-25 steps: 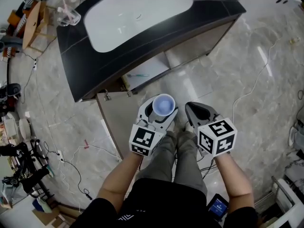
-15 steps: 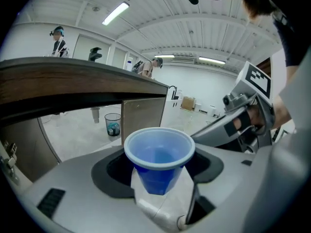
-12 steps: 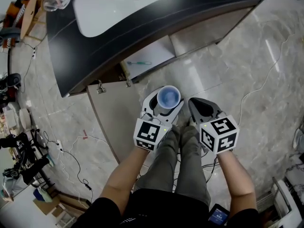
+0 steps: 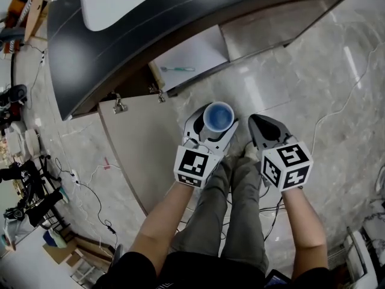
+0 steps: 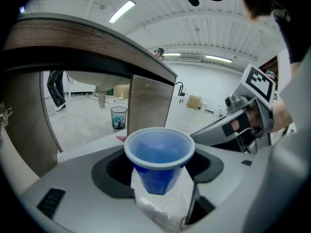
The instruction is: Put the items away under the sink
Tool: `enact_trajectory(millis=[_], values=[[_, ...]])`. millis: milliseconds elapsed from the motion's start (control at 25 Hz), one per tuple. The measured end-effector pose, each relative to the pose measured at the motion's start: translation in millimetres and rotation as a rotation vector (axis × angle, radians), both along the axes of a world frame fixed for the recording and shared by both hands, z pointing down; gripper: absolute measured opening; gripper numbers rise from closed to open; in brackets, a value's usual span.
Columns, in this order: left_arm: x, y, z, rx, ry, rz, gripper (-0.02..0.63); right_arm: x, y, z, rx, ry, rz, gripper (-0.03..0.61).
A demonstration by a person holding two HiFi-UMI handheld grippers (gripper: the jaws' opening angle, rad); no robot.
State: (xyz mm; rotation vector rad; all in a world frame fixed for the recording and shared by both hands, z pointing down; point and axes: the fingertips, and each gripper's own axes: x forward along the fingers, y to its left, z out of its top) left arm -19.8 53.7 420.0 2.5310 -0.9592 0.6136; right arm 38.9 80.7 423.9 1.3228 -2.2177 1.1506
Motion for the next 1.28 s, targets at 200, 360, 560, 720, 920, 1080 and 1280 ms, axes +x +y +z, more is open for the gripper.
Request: enact_trajectory(millis=[200,360,560,720,920,1080,1280], values=[[-3.0,-2.9,28.0,-0.017,0.005,-0.024,0.307,-5.7,1.8,28.8,-0.014,-0.018,-0.013,0.035],[-7.8,-7.3,50.0,-0.025,0.001,-0.032,0.308,-7.2,0.8,52.7,-0.031,-0.009,-0.013,0.035],[-13.0,-12.0,74.6,-0.023,-0.006,-0.033,0.308,-6.8,-3.0,80.2,-0.043,-0.006,0.002,0.035],[-16.9,-19.0,92.6,-0.019,-0.016,-0.042,0.308,-10.5,-9.2,99.3,-0.035,-0.001,-0.005,0.035],[-18.5,-22.7,115.6,-0.011,-0.016,-0.040,0.308,-15.5,-14.3,125.1,-0.028,0.006,-0.010,0.035],[-18.5,-27.2,131.3,-0.003,-0.020,-0.051,0.308,-18.6,-15.7,143.1,-0.023,0.009,-0.023,0.035],[-18.0,-31.6,150.8,0.012,-0.020,-0.055,0.308,-23.5,-16.8,166.9,-0.011,0.038,-0.066,0.035]])
